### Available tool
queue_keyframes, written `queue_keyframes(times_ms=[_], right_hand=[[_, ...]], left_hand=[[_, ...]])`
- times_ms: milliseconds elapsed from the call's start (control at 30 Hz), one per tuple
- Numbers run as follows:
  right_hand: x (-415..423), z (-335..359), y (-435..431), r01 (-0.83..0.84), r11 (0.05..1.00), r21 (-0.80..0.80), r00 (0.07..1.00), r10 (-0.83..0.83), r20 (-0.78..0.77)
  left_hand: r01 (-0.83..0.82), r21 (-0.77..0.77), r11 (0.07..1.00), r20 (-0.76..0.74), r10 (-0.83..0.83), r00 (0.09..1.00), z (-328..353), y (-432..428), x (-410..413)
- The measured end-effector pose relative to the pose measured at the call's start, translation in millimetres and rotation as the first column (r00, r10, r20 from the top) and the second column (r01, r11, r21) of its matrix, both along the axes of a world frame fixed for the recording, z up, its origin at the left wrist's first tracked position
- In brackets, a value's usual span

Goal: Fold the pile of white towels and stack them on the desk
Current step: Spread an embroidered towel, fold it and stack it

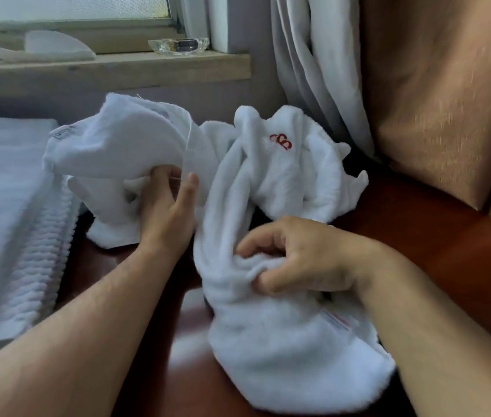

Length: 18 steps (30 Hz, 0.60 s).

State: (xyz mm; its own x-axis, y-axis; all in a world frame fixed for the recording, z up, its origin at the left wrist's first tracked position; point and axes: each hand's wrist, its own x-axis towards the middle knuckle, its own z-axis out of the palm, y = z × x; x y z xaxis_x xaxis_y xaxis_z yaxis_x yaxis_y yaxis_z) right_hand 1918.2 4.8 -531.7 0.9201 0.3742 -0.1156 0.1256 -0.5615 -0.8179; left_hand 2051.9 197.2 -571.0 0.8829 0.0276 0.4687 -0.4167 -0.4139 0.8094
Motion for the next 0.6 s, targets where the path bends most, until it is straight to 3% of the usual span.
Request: queue_keyframes(times_ms=[100,200,300,333,433,500,533,600], right_hand=[[-5,6,-9,-0.056,0.986,0.156,0.990,0.076,-0.122],[2,3,-11,0.247,0.958,0.146,0.969,-0.246,-0.026],[11,-7,-15,0.455,0.886,0.090,0.886,-0.461,0.050],[13,-10,-17,0.464,0.882,0.077,0.883,-0.468,0.038],[21,-19,-21,0.496,0.852,0.165,0.868,-0.492,-0.068],[27,-25,-25,0.600,0.740,0.304,0.799,-0.576,-0.174],[29,-25,-29,0.669,0.652,0.357,0.738,-0.643,-0.205],[32,-23,-39,0.755,0.508,0.414,0.621,-0.757,-0.204]], left_hand=[[0.060,0.094,0.994,0.058,-0.065,0.996,0,1,0],[0.000,-0.102,0.995,-0.024,-0.002,1.000,3,-1,-8],[-0.144,-0.137,0.980,0.077,0.156,0.985,3,0,-28],[-0.116,-0.138,0.984,0.144,0.136,0.980,6,-1,-39],[0.153,-0.042,0.987,0.254,-0.138,0.957,25,-14,-65],[0.102,0.159,0.982,0.157,-0.127,0.979,36,-29,-61],[0.075,0.265,0.961,0.025,-0.084,0.996,41,-36,-55],[0.198,0.446,0.873,-0.290,-0.068,0.955,45,-44,-46]])
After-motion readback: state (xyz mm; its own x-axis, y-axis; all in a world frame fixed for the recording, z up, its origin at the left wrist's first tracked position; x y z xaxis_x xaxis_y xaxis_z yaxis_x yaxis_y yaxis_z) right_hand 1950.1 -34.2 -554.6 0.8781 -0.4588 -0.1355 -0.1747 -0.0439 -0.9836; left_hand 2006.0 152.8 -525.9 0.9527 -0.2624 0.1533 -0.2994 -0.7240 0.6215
